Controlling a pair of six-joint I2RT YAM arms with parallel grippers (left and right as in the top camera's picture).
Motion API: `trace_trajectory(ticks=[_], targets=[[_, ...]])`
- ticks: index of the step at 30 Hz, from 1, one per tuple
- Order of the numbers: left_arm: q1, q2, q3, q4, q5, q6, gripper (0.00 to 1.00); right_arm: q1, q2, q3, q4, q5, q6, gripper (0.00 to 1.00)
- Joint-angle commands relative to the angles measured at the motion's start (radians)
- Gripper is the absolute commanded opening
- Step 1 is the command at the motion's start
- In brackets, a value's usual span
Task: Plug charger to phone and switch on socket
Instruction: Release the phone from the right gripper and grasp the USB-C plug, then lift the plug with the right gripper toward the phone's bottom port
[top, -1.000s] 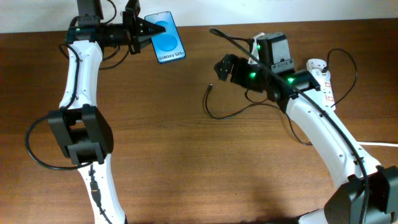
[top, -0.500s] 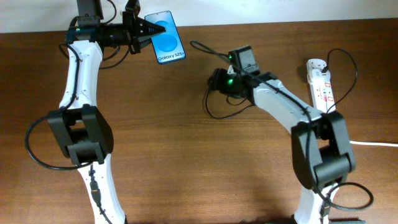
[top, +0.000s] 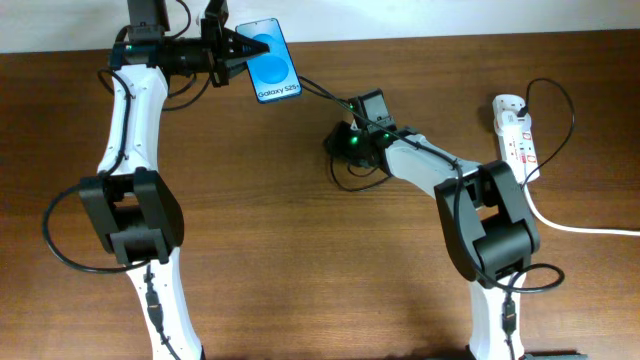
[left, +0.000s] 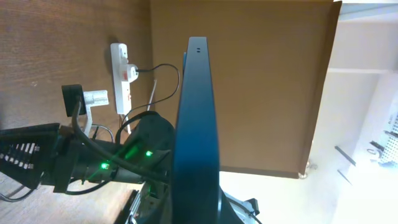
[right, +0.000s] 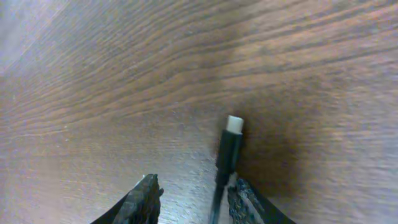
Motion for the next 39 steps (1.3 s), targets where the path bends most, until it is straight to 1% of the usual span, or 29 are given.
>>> trace_trajectory(ticks=[1,2,5,6,7,9,10,11,13,15,17,20,22,25,28,30,33,35,39], targets=[[-0.002,-0.011,0.012,0.003,0.026,0.019,0.0,0.022,0.051,0.003,-0.006,0.048,0.01,0.4],[0.0,-0.011,0.012,0.003,0.013,0.019,0.0,0.023,0.053,0.003,-0.007,0.063,0.01,0.37],[0.009,-0.011,0.012,0.003,-0.029,0.019,0.0,0.025,0.053,0.003,-0.011,0.095,0.009,0.36],[0.013,-0.011,0.012,0.003,-0.034,0.019,0.0,0.025,0.053,0.003,-0.014,0.1,0.009,0.33],[0.026,-0.011,0.012,0.003,-0.034,0.019,0.0,0.025,0.053,0.003,-0.021,0.103,0.009,0.25],[0.047,-0.011,0.012,0.003,-0.037,0.019,0.0,0.025,0.053,0.003,-0.03,0.103,0.008,0.16],[0.06,-0.011,0.012,0.003,-0.042,0.019,0.0,0.025,0.053,0.003,-0.037,0.101,0.008,0.08],[0.073,-0.011,0.012,-0.002,-0.038,0.019,0.0,0.025,0.053,0.003,-0.036,0.07,-0.033,0.04],[0.085,-0.011,0.012,-0.008,-0.014,0.019,0.0,0.005,0.053,0.009,-0.027,-0.031,-0.085,0.04],[0.096,-0.011,0.012,-0.009,-0.012,0.019,0.0,-0.032,0.05,0.025,0.003,-0.205,-0.194,0.04],[0.096,-0.011,0.012,-0.008,-0.016,0.019,0.0,-0.072,0.035,0.044,-0.014,-0.318,-0.252,0.04],[0.095,-0.011,0.012,-0.008,-0.016,0.02,0.0,-0.146,-0.064,0.054,-0.06,-0.502,-0.376,0.04],[0.093,-0.011,0.012,-0.008,-0.013,0.02,0.0,-0.158,-0.16,0.054,-0.119,-0.559,-0.464,0.04],[0.091,-0.011,0.012,-0.008,-0.011,0.02,0.0,-0.158,-0.31,0.054,-0.243,-0.562,-0.527,0.04],[0.072,-0.011,0.012,-0.008,-0.01,0.021,0.0,-0.145,-0.452,0.054,-0.331,-0.57,-0.551,0.04],[0.049,-0.011,0.012,-0.008,0.003,0.042,0.0,-0.115,-0.489,0.054,-0.376,-0.572,-0.554,0.04],[0.005,-0.011,0.012,-0.008,0.024,0.042,0.0,-0.043,-0.495,0.054,-0.425,-0.588,-0.553,0.04],[-0.028,-0.011,0.012,-0.007,0.058,0.042,0.0,0.019,-0.495,0.054,-0.416,-0.587,-0.549,0.04],[-0.045,-0.011,0.012,-0.007,0.058,0.042,0.0,0.037,-0.495,0.054,-0.388,-0.587,-0.487,0.04]])
